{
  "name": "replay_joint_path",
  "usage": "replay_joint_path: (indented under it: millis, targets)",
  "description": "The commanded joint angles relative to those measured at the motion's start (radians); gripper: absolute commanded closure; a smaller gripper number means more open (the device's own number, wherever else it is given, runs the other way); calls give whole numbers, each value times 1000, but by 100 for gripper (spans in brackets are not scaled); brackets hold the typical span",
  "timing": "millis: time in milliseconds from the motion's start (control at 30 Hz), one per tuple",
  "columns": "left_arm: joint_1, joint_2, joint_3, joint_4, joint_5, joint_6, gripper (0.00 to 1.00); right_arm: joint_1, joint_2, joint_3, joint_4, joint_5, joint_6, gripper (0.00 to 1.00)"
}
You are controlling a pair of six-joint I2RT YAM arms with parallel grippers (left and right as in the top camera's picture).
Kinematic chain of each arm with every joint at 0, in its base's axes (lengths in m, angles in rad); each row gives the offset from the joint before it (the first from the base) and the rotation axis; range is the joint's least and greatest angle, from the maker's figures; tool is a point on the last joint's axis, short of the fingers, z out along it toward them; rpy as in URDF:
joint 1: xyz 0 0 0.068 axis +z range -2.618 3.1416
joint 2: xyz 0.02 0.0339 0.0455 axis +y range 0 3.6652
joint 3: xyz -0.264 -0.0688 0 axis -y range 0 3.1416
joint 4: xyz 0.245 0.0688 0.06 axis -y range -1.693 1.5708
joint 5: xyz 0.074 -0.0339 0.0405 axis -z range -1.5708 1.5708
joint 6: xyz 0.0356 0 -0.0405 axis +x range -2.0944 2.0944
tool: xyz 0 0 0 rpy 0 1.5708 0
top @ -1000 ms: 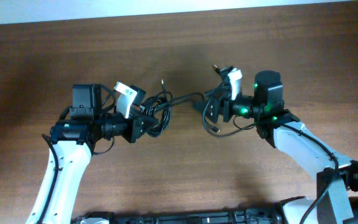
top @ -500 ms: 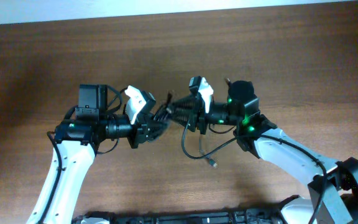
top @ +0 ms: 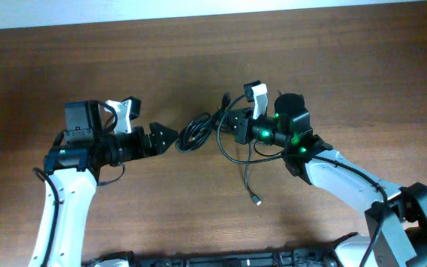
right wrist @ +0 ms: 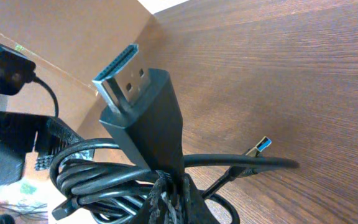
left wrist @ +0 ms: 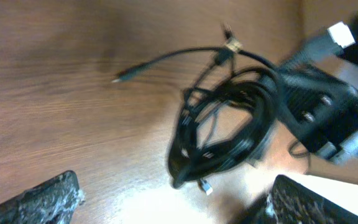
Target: Untangle cables
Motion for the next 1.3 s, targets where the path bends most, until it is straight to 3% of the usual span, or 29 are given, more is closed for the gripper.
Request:
replay_joint_path:
  millis: [0, 33, 67, 167, 200, 300, 467, 533, 600, 667, 767, 833, 867, 900, 933, 1000, 1033, 1100, 1200, 1267]
  targets:
    - [-14, -15, 5, -61, -186, -340, 1, -3, 5, 8, 6, 16, 11, 96]
    - [-23, -15, 5, -68, -186, -341, 27, -3, 5, 8, 6, 16, 11, 96]
    - [-50, -15, 3, -76, -187, -376, 41, -3, 5, 8, 6, 16, 11, 96]
    - [-159, -4, 2, -76, -304, -627, 49, -3, 5, 8, 6, 16, 11, 96]
    - [-201, 11, 2, -75, -354, -696, 48, -3, 5, 8, 6, 16, 11, 96]
    - [-288, 84, 2, -27, -432, -746, 67, -2, 5, 8, 6, 16, 12, 96]
    - [-341, 268, 2, 115, -470, -768, 59, -2, 5, 8, 24, 16, 63, 96]
    - [-370, 341, 2, 171, -470, -768, 56, -1, 5, 8, 24, 16, 150, 96]
    - [-373, 362, 2, 220, -474, -768, 58, -1, 5, 8, 24, 16, 178, 96]
    - [-373, 362, 3, 238, -474, -768, 41, -1, 5, 8, 14, 19, 198, 96]
    - [-322, 352, 3, 236, -439, -753, 42, -1, 5, 8, -132, 119, 198, 96]
    - [-286, 320, 4, 249, -361, -610, 30, -1, 5, 8, -192, 125, 198, 96]
    - [-274, 291, 13, 264, -300, -389, 28, -1, 5, 8, -214, 125, 198, 96]
    - [-274, 205, 29, 258, -155, 28, 18, -1, 5, 8, -226, 121, 186, 96]
    - [-275, 130, 29, 259, -120, 214, 10, -8, 5, 8, -228, 64, 187, 96]
    - [-274, 42, 29, 255, -121, 458, 8, -47, 5, 8, -227, -137, 186, 96]
    - [-274, 21, 29, 246, -121, 531, 2, -81, 5, 8, -227, -238, 186, 96]
    - [-275, 24, 18, 235, -121, 588, 1, -135, 5, 8, -227, -394, 159, 96]
    - [-284, 26, 5, 139, -121, 820, 2, -144, 5, 8, -227, -419, 133, 96]
    - [-284, 28, 4, 128, -94, 846, 4, -144, 5, 8, -227, -441, 133, 96]
